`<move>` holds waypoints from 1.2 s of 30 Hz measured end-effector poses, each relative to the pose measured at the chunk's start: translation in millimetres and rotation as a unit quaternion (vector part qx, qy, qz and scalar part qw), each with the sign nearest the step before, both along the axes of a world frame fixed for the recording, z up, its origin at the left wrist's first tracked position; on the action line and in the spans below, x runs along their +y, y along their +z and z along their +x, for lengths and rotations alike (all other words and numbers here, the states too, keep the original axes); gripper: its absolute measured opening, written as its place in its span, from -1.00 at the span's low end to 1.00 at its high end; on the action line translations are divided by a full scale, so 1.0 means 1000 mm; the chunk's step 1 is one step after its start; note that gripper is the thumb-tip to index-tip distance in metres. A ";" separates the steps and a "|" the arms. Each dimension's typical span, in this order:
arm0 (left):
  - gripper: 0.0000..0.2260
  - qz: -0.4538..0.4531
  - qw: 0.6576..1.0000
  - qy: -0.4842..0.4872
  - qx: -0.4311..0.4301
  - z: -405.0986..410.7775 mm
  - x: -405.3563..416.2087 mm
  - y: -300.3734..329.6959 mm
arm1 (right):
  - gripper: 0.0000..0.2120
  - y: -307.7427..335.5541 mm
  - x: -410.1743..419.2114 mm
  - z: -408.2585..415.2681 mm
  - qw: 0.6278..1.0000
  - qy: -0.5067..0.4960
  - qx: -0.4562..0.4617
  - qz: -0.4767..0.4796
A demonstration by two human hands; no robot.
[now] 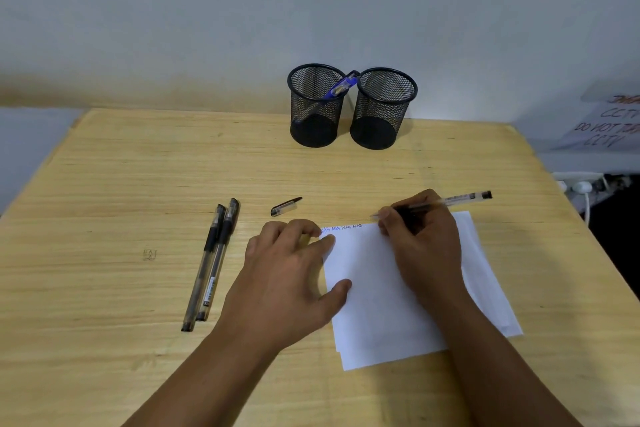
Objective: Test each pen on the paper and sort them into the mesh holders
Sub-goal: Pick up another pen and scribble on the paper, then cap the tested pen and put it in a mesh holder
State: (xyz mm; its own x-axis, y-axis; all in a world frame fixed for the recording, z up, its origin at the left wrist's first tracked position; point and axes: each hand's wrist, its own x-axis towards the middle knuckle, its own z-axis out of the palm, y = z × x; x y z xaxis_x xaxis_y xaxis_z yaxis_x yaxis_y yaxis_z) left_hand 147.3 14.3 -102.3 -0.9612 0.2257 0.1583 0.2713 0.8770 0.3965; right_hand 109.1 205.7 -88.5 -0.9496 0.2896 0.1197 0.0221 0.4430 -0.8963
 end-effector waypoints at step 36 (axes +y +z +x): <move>-0.82 0.029 0.994 0.107 0.002 -0.029 -0.018 0.041 | -0.81 0.050 0.015 0.046 0.959 0.076 -0.035 -0.270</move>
